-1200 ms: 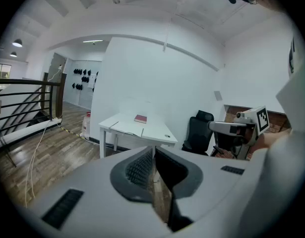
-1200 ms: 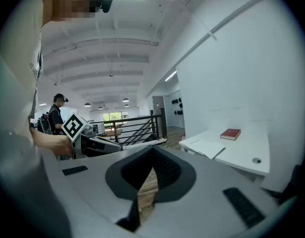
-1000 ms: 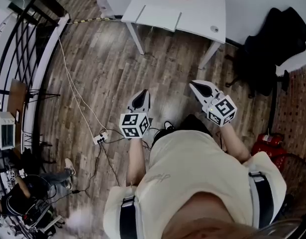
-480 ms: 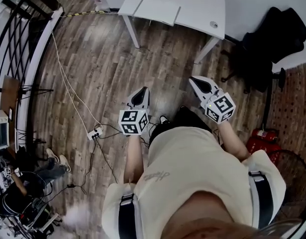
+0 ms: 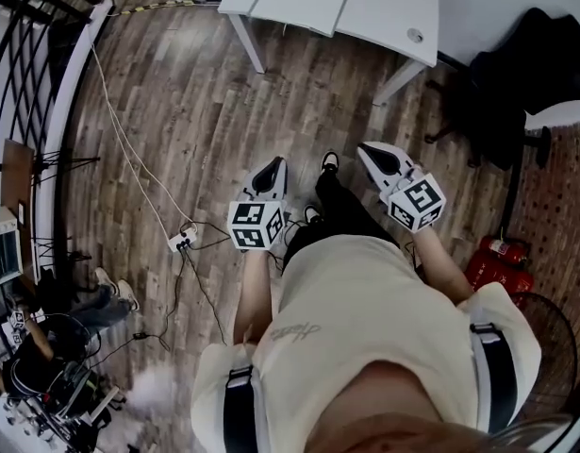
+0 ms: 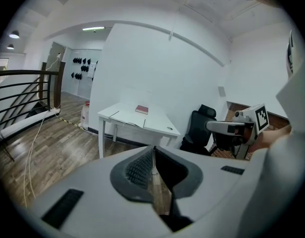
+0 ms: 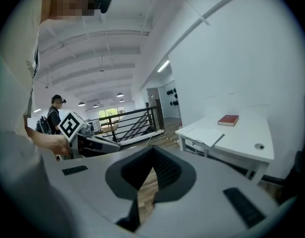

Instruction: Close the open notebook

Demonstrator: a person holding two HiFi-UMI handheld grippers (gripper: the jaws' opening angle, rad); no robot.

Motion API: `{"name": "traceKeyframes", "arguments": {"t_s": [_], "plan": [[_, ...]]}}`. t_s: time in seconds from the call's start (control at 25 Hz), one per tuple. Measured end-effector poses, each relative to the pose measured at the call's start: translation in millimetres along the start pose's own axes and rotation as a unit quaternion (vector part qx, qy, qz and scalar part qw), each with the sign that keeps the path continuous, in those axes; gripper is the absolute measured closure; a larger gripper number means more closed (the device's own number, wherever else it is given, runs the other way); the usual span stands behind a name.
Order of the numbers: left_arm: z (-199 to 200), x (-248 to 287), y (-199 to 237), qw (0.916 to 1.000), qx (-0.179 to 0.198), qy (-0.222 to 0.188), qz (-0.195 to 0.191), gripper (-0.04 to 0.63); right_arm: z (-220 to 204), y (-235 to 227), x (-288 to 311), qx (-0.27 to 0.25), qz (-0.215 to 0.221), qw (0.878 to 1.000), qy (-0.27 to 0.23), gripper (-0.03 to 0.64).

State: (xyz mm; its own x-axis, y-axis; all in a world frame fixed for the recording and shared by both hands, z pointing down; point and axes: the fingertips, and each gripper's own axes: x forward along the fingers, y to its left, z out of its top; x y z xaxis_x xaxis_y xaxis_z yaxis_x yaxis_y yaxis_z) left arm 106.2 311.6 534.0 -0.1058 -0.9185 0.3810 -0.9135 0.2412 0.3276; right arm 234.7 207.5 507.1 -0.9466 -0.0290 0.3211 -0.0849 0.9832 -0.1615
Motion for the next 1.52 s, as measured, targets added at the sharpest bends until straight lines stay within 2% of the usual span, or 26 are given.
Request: {"name": "traceKeyframes", "arguments": {"t_s": [0.12, 0.32, 0.48, 0.68, 0.88, 1.0, 1.2, 1.36, 1.52], "plan": [[17, 13, 9, 0.9999, 0.008, 0.009, 0.004, 0.563, 14, -16, 23, 0.014, 0.012, 1.000, -0.019, 0.609], [53, 54, 25, 0.9985, 0.046, 0.030, 0.000, 0.563, 51, -57, 63, -0.001, 0.010, 0.999, -0.048, 0.609], [86, 94, 15, 0.9974, 0.066, 0.023, -0.016, 0.563, 66, -94, 75, -0.010, -0.004, 0.999, -0.050, 0.609], [126, 122, 11, 0.9963, 0.084, 0.008, -0.018, 0.563, 69, -126, 90, 0.013, 0.010, 0.998, -0.053, 0.609], [124, 134, 29, 0.9967, 0.076, 0.028, 0.009, 0.563, 85, -144, 113, -0.010, 0.028, 0.998, -0.058, 0.609], [126, 136, 36, 0.9970, 0.070, 0.022, 0.024, 0.563, 91, -154, 123, -0.026, 0.027, 0.997, -0.062, 0.609], [131, 130, 48, 0.9971, 0.052, 0.014, 0.053, 0.563, 89, -159, 124, -0.023, 0.034, 0.998, -0.054, 0.609], [139, 135, 59, 0.9970, 0.047, 0.010, 0.061, 0.563, 89, -169, 136, -0.032, 0.037, 0.998, -0.045, 0.609], [128, 144, 69, 0.9974, 0.034, 0.023, 0.059, 0.563, 84, -166, 146, -0.033, 0.035, 0.998, -0.037, 0.609]]}}
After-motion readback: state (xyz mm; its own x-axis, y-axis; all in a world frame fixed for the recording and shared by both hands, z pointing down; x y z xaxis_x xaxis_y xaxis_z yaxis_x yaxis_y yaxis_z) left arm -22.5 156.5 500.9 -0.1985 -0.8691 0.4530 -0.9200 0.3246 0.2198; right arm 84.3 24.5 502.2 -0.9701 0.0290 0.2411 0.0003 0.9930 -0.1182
